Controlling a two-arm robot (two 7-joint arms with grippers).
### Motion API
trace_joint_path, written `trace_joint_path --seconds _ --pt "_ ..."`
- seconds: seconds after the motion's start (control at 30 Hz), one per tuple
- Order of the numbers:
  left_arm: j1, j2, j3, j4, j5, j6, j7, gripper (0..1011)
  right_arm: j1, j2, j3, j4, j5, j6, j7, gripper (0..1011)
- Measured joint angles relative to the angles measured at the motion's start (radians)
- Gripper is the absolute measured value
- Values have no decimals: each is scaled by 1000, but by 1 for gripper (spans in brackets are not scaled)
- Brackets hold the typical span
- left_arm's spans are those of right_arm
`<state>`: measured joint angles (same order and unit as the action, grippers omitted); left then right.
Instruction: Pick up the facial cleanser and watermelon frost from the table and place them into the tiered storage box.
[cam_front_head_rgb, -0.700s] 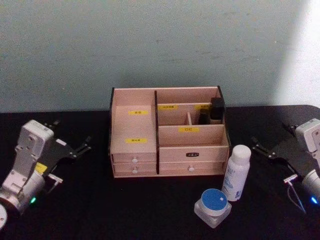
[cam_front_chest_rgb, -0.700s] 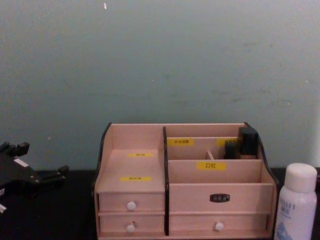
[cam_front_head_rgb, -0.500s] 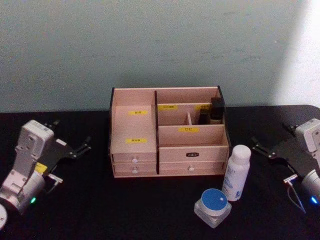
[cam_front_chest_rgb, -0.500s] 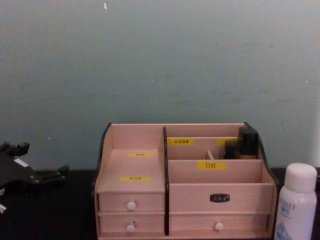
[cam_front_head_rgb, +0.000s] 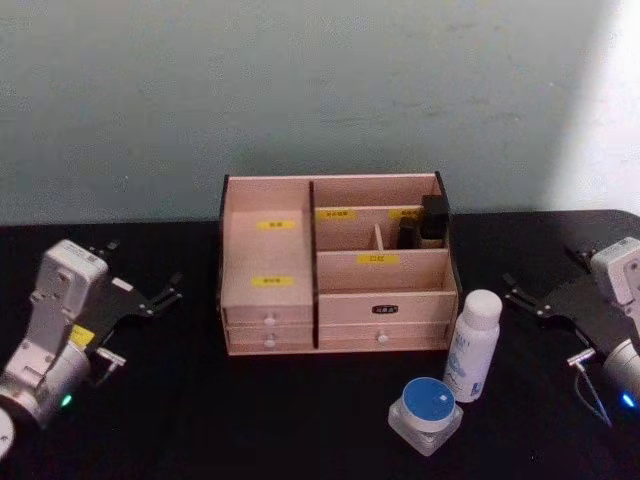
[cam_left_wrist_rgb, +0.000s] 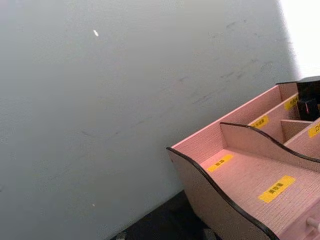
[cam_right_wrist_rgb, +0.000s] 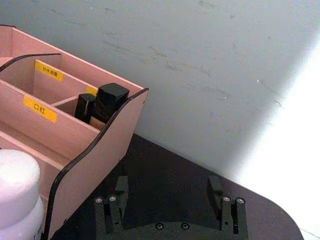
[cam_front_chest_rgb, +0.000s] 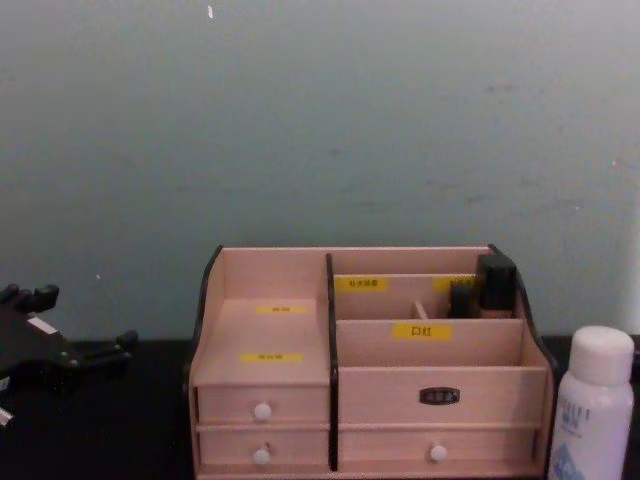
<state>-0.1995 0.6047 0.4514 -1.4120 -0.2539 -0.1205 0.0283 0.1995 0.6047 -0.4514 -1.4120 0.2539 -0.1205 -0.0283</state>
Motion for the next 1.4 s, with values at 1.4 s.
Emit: trace_joint_path --seconds 1.4 --pt "0 0 0 0 0 0 0 1002 0 0 0 0 0 0 0 1002"
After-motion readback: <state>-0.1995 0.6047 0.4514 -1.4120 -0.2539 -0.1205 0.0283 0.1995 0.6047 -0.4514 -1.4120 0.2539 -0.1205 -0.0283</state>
